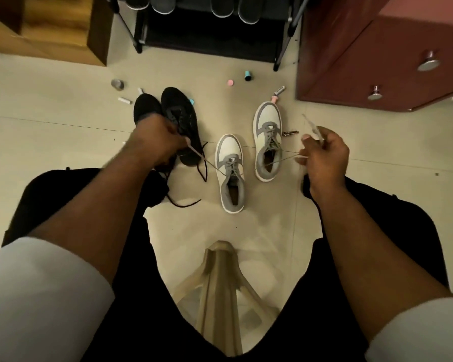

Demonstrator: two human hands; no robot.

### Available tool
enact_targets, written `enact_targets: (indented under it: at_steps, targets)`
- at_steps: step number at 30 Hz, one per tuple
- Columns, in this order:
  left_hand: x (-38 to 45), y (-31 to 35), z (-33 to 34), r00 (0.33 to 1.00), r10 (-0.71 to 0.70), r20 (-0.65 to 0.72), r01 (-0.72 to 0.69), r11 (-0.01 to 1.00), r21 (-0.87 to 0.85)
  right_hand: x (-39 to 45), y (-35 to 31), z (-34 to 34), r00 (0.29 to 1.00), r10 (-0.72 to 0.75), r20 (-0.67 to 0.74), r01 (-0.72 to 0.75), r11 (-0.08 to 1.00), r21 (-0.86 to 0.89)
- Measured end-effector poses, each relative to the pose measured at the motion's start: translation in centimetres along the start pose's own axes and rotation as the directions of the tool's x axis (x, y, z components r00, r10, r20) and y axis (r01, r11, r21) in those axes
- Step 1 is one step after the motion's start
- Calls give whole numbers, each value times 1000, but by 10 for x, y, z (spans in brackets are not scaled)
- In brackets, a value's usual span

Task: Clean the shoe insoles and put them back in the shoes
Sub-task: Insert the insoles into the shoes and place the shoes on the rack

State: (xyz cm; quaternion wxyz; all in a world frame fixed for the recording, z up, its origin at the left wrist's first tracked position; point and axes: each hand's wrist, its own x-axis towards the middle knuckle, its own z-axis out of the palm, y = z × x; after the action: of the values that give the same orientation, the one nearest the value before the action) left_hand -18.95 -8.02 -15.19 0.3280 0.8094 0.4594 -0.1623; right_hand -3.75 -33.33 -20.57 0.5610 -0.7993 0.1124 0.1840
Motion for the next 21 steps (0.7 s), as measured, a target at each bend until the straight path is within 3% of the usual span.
enact_targets:
  at_steps: [2,4,6,8,9,11,12,14,15,17,21]
  targets:
    - [10,-6,-2,949,16,-314,-3,999,41,18,17,-8,988,-148,-41,120,909,-399]
    - [27,-9,9,906,52,-421,-49,999,17,25,28,1,956,-274,102,268,680,-682]
    - [50,-12,36,947,157,-282,-162,987,6,20,35,22,924,-310,225,369,568,-736]
    - [71,-12,75,983,185,-3,-184,980,-81,20,56,51,904,-170,393,395,685,-612]
    - [77,-12,96,981,147,126,-135,986,-96,20,69,63,885,-43,464,328,764,-556]
    - [87,-19,141,948,-5,319,52,989,-139,25,101,79,832,205,516,118,843,-524]
    - [89,-23,160,905,-101,413,197,960,-197,28,117,85,811,271,519,77,829,-554]
    - [92,-33,195,776,-256,577,501,805,-317,39,148,95,790,307,531,127,766,-630]
    - [93,-36,209,733,-302,609,592,724,-353,43,160,98,774,310,553,175,733,-657]
    - [104,-37,239,716,-356,601,658,632,-410,59,183,104,743,338,578,236,676,-698]
    - [126,-35,271,755,-417,507,648,590,-481,74,204,109,719,303,626,400,556,-729]
